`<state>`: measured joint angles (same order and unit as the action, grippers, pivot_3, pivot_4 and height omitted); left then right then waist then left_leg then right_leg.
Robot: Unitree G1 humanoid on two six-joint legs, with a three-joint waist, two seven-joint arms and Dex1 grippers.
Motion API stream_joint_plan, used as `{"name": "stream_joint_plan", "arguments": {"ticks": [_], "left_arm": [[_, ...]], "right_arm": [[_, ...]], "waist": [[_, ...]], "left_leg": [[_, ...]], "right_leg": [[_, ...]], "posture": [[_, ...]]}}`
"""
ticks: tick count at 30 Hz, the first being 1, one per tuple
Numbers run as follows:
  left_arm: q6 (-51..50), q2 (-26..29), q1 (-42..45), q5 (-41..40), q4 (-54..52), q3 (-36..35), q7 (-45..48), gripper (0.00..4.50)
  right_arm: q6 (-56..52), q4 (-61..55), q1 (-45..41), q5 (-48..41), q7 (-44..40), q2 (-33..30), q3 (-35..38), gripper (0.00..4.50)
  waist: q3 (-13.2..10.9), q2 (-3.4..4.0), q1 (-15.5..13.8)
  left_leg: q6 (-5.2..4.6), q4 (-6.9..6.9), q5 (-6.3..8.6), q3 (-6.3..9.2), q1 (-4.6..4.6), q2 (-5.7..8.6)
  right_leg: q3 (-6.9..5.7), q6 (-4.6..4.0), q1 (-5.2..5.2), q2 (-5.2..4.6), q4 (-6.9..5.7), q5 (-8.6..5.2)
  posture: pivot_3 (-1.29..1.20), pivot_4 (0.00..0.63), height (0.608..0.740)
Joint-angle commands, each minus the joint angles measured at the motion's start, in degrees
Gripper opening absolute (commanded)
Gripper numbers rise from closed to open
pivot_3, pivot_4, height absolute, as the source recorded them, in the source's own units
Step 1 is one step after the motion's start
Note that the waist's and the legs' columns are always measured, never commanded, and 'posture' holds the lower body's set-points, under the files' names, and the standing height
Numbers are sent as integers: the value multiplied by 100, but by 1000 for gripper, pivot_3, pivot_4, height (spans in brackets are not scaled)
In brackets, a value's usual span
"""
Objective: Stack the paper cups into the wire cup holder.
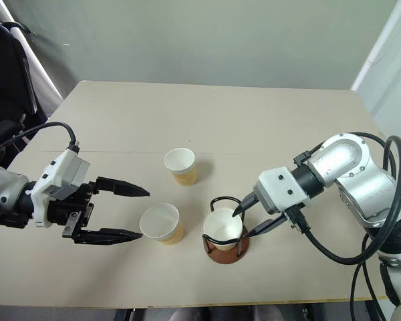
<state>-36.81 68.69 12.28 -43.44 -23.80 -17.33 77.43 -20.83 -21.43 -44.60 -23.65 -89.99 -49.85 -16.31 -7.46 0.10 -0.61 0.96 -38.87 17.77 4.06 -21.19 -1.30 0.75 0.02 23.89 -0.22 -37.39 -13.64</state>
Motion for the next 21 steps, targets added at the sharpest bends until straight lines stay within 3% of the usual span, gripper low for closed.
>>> {"name": "stream_joint_plan", "arguments": {"ticks": [1, 4, 5, 9, 13, 17, 21], "left_arm": [[62, 77, 67, -31, -93, -161, 39, 4500], [245, 150, -95, 242, -131, -55, 113, 4500], [315, 164, -158, 328, -146, -41, 137, 4500], [373, 17, -512, 451, -378, -94, -31, 4500], [612, -202, -954, 631, -593, -271, -210, 4500], [780, -340, -1082, 733, -747, -320, -340, 4500], [913, -341, -1252, 856, -834, -310, -335, 4500]], "right_arm": [[42, -24, -41, 44, 89, -33, 154, 3392], [-157, 80, -29, -183, 180, -130, 470, 4452], [-212, 104, -19, -264, 200, -160, 568, 4485], [-1892, 816, 278, -1997, 337, -616, 2203, 4485], [-2078, 1095, 2107, -2058, 193, -1204, 3588, 4485], [-2075, 671, 3392, -2261, 694, -874, 4493, 4485], [-2092, -80, 3891, -2632, 1283, -417, 4787, 4485]], "waist": [[0, 0, 0], [0, 0, 0], [0, 0, -1], [2, -3, -53], [15, -29, -184], [11, -21, -167], [9, -18, -19]], "left_leg": [[0, 0, 0, 0, 0, 0], [0, 0, 0, 0, 0, 0], [0, 0, 0, 0, 0, 0], [0, 0, 0, -1, -7, 1], [4, 13, 3, 6, -3, 2], [15, 25, 15, -3, 15, 1], [27, 40, 9, -20, 29, 0]], "right_leg": [[0, 0, 0, 0, 0, 0], [0, 0, 0, 0, 0, 0], [0, 0, 0, 0, 1, 0], [0, 0, 0, 0, 7, 0], [0, -8, -13, 0, 31, -5], [5, -14, -17, 1, 20, -13], [33, -13, -17, 15, -10, -14]], "posture": [[0, 150, 740], [0, 150, 740], [0, 150, 740], [0, 150, 740], [0, 150, 740], [0, 150, 740], [0, 150, 740]]}}
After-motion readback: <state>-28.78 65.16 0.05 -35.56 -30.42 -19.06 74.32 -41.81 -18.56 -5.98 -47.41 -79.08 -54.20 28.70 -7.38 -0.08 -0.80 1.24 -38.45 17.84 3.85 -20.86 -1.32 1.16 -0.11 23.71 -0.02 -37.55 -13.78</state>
